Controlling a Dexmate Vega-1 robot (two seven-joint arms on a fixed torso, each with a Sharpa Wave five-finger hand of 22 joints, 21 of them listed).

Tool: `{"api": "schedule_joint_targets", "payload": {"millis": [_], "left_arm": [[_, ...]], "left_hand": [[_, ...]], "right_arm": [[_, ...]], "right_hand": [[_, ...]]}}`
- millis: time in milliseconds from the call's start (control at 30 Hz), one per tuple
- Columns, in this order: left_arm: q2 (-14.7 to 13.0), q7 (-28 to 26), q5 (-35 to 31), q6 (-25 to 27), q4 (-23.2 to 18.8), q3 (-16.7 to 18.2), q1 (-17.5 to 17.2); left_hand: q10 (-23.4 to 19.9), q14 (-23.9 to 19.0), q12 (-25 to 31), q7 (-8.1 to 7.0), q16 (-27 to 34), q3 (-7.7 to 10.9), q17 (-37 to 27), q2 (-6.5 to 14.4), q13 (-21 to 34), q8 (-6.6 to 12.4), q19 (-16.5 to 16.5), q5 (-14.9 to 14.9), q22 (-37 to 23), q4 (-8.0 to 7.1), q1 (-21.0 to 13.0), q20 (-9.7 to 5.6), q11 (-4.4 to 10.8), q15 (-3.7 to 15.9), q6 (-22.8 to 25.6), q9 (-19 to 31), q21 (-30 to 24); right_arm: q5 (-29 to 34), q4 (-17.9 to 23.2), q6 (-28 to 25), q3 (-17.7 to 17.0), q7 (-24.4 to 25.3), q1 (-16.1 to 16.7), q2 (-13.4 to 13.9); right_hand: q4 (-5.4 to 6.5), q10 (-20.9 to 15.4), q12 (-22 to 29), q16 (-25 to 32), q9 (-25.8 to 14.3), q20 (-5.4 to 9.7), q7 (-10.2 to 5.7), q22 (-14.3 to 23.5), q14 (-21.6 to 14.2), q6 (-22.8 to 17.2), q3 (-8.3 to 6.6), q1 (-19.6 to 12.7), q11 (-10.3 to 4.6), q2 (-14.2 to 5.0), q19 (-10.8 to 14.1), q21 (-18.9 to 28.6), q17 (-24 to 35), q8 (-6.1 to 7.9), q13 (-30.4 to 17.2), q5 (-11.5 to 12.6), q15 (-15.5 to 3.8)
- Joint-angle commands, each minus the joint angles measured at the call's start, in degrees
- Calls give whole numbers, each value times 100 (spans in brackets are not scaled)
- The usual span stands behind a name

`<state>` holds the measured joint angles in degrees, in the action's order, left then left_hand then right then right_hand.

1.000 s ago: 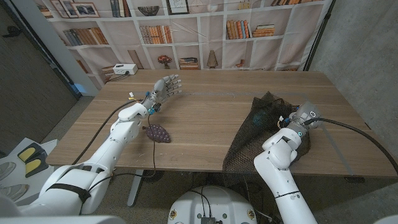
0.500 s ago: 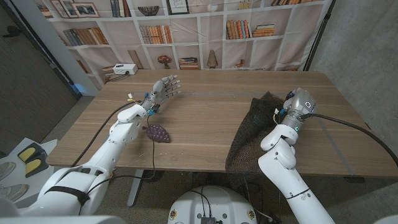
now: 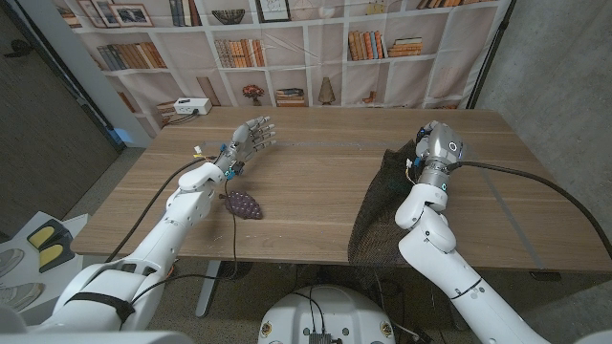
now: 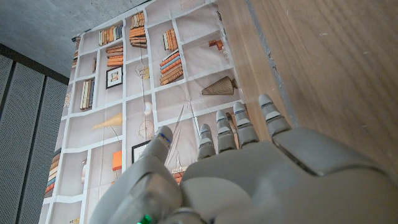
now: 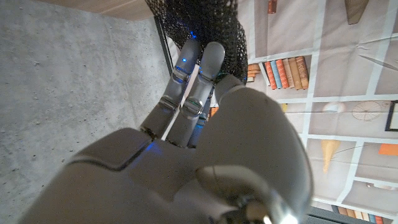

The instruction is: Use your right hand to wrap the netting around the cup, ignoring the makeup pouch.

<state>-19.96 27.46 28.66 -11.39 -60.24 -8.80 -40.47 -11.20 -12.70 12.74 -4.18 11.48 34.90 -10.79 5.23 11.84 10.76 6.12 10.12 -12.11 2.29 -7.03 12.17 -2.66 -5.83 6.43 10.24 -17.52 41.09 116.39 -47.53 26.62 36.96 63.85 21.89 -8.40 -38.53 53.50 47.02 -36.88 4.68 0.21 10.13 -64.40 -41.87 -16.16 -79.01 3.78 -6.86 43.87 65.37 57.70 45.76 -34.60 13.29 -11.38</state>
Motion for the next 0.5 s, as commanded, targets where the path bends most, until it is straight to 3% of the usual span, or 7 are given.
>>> {"api": "schedule_joint_targets", "payload": {"millis": [33, 200, 367, 500], "left_arm": [[-12, -17, 44, 8, -44, 26, -58], [-18, -40, 52, 7, -72, 39, -87], [-30, -61, 59, 8, -101, 51, -115], [-39, -63, 58, 16, -111, 49, -120]], "left_hand": [[-42, -33, -2, -1, -9, 18, -22, 10, 18, 16, -4, -27, -32, -15, 44, 16, 1, -20, 71, 19, 25], [-43, -37, -2, 0, -7, 20, -22, 12, 18, 16, -3, -27, -32, -15, 45, 16, -11, -14, 72, 19, 25], [-45, -34, -2, -2, -9, 22, -22, 14, 18, 17, -2, -27, -32, -16, 46, 16, -3, -19, 74, 19, 25], [-44, -32, -2, -3, -10, 24, -22, 16, 18, 17, -1, -26, -32, -16, 47, 16, -8, -22, 77, 19, 25]], "right_arm": [[-32, 109, 204, 576, -535, -395, 710], [129, 236, 17, 841, -1258, -625, 1045], [451, 292, -256, 1215, -2074, -947, 1323], [697, 231, -374, 1491, -2604, -1205, 1387]], "right_hand": [[-20, -501, -40, -42, 7, 389, 0, 3, -100, -47, -55, -74, -422, 9, -29, 34, 19, -18, -57, -19, -151], [-27, -509, -86, -125, 62, 381, -8, 4, -93, -74, -81, -78, -425, 17, -95, 35, -1, -51, -7, -55, -152], [-23, -481, -148, -264, 191, 374, -42, 15, -49, -120, -97, -70, -503, 15, -364, -11, -62, -119, 46, -99, -153], [-27, -451, -227, -380, 370, 380, -118, 23, -25, -235, -119, -85, -559, -3, -514, -11, -101, -187, 129, -135, -158]]}}
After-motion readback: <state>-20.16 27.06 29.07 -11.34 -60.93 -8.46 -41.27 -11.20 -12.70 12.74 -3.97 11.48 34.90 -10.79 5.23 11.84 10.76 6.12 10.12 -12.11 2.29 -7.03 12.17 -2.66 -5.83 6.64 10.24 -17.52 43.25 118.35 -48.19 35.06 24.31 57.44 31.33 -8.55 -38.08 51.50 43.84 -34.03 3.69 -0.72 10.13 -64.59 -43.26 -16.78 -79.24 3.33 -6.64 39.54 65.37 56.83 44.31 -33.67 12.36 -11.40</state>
